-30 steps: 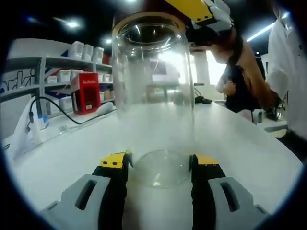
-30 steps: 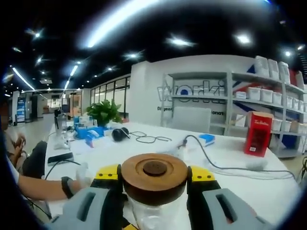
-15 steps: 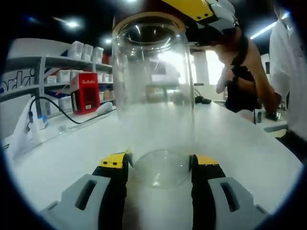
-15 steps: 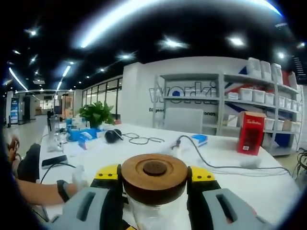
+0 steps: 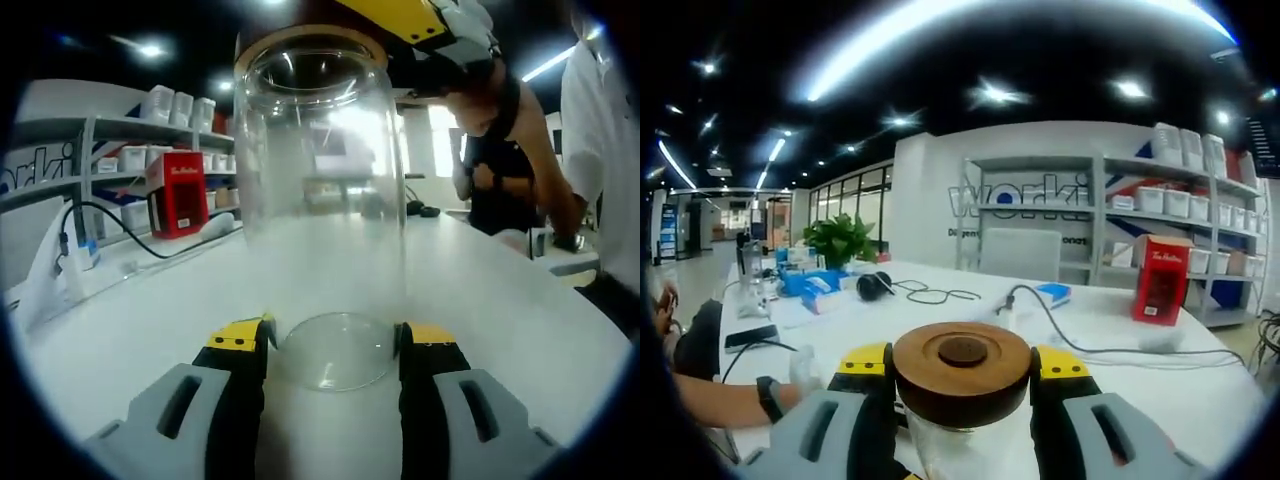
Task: Clamp the coffee can twist off the lid put the lid on the table pick up the lid cover the can tighten the lid
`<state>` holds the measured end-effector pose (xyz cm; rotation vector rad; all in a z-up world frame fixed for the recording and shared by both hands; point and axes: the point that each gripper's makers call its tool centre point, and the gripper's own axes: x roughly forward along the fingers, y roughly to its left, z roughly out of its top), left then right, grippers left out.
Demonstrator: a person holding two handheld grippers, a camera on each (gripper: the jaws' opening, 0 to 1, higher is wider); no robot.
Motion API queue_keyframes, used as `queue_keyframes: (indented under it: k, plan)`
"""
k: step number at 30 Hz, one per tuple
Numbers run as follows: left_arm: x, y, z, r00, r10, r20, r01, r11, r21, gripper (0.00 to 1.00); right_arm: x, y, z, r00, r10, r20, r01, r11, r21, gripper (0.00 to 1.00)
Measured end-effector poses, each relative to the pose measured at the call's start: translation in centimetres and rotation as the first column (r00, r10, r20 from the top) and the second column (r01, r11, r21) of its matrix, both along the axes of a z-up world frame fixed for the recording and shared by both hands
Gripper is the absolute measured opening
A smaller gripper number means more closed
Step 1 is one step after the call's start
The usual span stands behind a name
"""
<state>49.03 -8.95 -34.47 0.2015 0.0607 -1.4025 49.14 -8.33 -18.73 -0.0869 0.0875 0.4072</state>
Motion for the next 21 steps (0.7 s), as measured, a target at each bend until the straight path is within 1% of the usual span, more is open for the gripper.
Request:
queue_keyframes:
  k: [10, 13, 16, 18, 21]
  plan:
    - [-0.1, 0.0, 0.1, 1.0, -0.001, -0.001, 0.001, 1.0, -0.001, 0.44, -0.1, 0.0, 0.0, 1.0, 0.024, 0.017, -0.024, 1.0, -0.005, 0.48]
    - [-0.1, 0.0, 0.1, 1.0, -0.003, -0.002, 0.003, 1.0, 0.0, 0.44, -0.2, 0.0, 0.2, 0.999, 0.032, 0.02, -0.032, 0.999, 0.01, 0.48]
    - [-0.1, 0.0, 0.1, 1.0, -0.003, -0.004, 0.003, 1.0, -0.001, 0.44, -0.4, 0.0, 0.6, 0.998, 0.052, 0.026, -0.053, 0.998, 0.031, 0.49]
    - [-0.2, 0.0, 0.1, 1.0, -0.003, -0.004, 0.003, 1.0, -0.001, 0.44, -0.6, 0.1, 1.2, 0.997, 0.07, 0.043, -0.073, 0.996, 0.054, 0.5]
    - [-0.2, 0.0, 0.1, 1.0, -0.003, -0.005, 0.003, 1.0, 0.0, 0.44, -0.7, 0.1, 1.8, 0.994, 0.096, 0.051, -0.098, 0.994, 0.04, 0.55]
